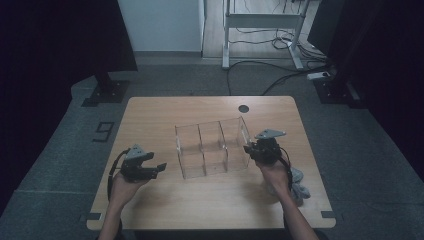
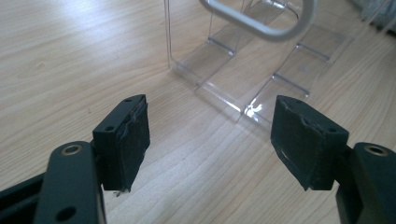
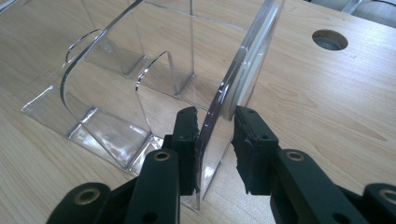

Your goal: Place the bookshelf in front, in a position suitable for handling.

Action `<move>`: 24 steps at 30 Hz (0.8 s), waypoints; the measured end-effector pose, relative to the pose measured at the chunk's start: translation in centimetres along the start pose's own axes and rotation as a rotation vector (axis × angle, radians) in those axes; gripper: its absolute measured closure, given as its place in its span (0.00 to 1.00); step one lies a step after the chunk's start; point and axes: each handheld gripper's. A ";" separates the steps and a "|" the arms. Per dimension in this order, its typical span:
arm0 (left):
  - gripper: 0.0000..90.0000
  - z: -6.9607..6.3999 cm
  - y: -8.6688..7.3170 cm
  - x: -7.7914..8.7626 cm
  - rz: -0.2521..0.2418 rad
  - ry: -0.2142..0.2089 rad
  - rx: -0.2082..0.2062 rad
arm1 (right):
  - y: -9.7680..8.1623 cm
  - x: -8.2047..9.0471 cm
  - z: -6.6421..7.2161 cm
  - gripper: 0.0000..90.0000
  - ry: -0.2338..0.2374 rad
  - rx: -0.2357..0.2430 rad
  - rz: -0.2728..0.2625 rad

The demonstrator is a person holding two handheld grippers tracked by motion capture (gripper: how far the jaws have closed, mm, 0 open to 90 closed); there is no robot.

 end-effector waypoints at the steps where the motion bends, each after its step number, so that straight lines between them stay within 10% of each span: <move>1: 0.31 -0.1 0.1 0.0 -0.003 -0.001 -0.002 | 0.0 0.0 0.0 0.78 0.000 0.000 0.000; 24: 0.26 -1.3 1.0 0.2 -0.094 -0.093 -0.049 | 0.0 0.1 0.1 0.89 0.045 0.038 -0.001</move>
Point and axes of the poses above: each handheld gripper's, and its own axes: x roughly backward along the jaws, y roughly out of its top, z roughly to its left, and after that the axes turned 13 degrees about -y, right-handed
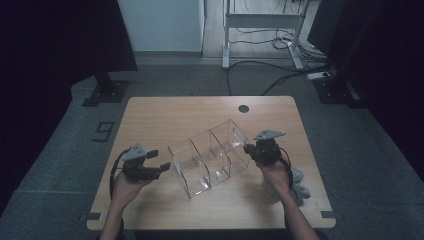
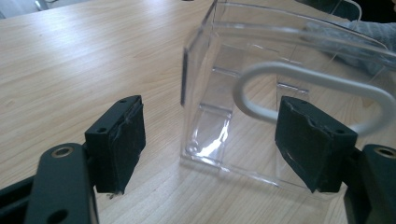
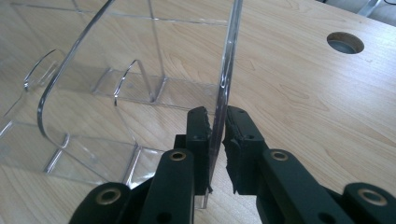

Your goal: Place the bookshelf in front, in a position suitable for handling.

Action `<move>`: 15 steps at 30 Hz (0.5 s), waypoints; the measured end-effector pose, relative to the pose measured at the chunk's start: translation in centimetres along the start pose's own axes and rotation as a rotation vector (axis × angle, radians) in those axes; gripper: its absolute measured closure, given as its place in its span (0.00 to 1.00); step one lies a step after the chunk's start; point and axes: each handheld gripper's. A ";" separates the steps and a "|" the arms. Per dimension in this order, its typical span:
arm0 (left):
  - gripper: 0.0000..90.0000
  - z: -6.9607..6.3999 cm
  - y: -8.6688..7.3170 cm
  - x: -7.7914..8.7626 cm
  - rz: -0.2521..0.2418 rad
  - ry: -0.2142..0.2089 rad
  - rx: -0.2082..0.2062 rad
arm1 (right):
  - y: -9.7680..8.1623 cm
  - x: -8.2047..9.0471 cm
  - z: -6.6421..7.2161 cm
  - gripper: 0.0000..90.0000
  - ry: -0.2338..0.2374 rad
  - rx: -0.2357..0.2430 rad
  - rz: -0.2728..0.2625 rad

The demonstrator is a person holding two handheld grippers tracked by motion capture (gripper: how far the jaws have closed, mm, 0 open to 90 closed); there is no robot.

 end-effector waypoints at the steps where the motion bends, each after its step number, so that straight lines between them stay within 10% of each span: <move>1: 0.26 -0.1 0.0 -0.1 -0.001 -0.008 -0.003 | 0.0 0.0 0.0 0.89 0.000 0.001 0.000; 15: 0.27 -1.2 0.3 -1.9 0.036 -0.049 -0.053 | 0.0 0.0 0.1 0.91 0.014 0.017 0.001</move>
Point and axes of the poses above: each handheld gripper's, and its own axes: x roughly backward along the jaws, y roughly out of its top, z roughly to its left, and after that the axes turned 13 degrees about -y, right-handed
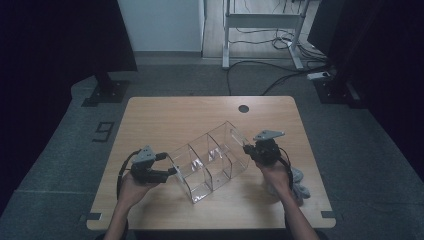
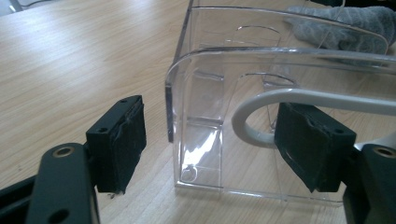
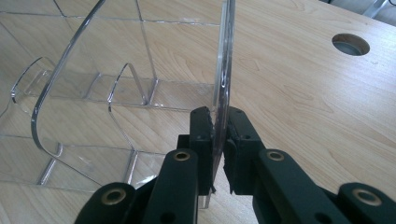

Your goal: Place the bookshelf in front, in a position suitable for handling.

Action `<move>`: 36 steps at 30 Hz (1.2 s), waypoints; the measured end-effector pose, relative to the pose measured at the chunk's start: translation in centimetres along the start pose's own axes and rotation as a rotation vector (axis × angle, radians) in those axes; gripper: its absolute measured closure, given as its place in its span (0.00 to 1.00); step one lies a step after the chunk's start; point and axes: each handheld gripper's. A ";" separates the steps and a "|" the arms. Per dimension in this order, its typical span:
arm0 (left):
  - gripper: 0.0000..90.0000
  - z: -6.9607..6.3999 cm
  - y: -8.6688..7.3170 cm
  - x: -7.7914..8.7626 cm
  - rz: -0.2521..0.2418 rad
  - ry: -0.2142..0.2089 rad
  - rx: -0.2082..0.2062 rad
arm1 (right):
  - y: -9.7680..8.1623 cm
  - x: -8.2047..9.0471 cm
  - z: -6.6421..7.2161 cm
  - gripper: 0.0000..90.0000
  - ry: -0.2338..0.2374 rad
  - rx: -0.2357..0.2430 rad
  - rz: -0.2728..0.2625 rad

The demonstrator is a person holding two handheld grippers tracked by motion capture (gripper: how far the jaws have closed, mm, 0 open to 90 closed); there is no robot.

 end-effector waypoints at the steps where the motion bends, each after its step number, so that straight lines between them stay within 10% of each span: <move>1: 0.27 0.0 0.0 -0.1 -0.002 0.000 -0.002 | 0.0 0.0 0.0 0.91 0.000 0.004 -0.001; 20: 0.49 -0.6 0.2 -0.4 0.022 0.010 -0.024 | 0.1 0.1 -0.1 0.87 0.039 0.013 0.014; 36: 0.50 -1.7 -0.9 0.9 0.009 0.054 0.001 | -1.2 3.7 -1.9 0.29 -0.008 0.030 0.033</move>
Point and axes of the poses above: each handheld gripper's, and its own axes: x roughly backward along the jaws, y roughly out of its top, z roughly to its left, and after that the axes turned 13 degrees about -y, right-handed
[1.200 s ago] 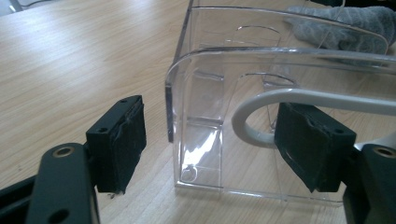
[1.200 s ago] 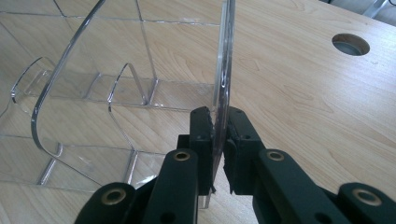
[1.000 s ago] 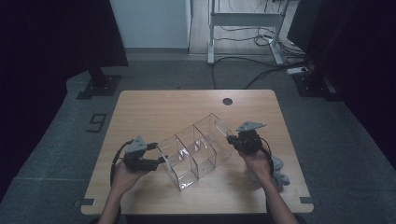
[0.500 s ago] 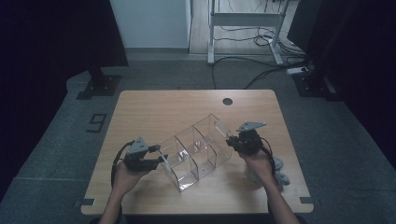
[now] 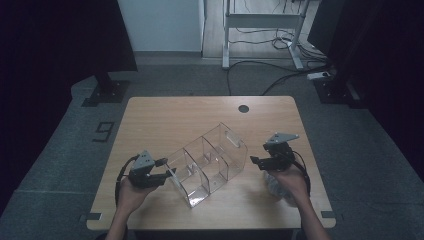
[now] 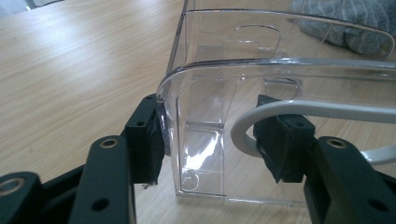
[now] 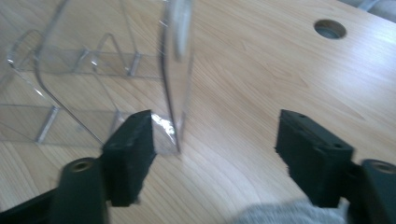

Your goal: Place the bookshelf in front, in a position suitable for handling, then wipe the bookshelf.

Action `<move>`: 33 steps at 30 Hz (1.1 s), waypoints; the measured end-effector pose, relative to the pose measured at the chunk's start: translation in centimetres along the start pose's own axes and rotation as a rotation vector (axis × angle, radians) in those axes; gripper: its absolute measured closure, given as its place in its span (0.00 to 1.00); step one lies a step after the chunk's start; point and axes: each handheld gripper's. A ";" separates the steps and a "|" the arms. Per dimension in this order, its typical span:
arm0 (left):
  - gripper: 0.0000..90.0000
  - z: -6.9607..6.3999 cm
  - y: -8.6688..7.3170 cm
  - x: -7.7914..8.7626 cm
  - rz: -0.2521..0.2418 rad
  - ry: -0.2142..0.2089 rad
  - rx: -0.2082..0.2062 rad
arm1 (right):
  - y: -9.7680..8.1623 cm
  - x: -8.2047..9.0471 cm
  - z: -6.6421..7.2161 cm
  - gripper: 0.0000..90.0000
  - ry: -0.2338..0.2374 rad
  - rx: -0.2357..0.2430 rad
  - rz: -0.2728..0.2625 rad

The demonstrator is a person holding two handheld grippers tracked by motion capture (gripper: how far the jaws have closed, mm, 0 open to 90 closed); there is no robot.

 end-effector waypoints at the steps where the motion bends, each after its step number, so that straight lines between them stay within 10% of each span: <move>1: 0.50 -0.1 -0.1 0.2 0.001 0.005 0.004 | -0.2 0.2 -0.2 0.28 -0.004 -0.007 0.006; 19: 0.50 -0.7 -1.0 0.7 -0.038 0.028 0.027 | -5.3 1.4 -2.4 0.08 -0.105 -0.018 0.111; 33: 0.50 -0.7 -1.2 0.8 -0.048 0.020 0.041 | -8.2 -0.9 -2.8 0.06 -0.067 0.016 0.266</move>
Point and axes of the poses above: each handheld gripper's, and its own axes: x roughly backward along the jaws, y roughly out of its top, z roughly to its left, and after that the axes turned 13 degrees about -y, right-handed
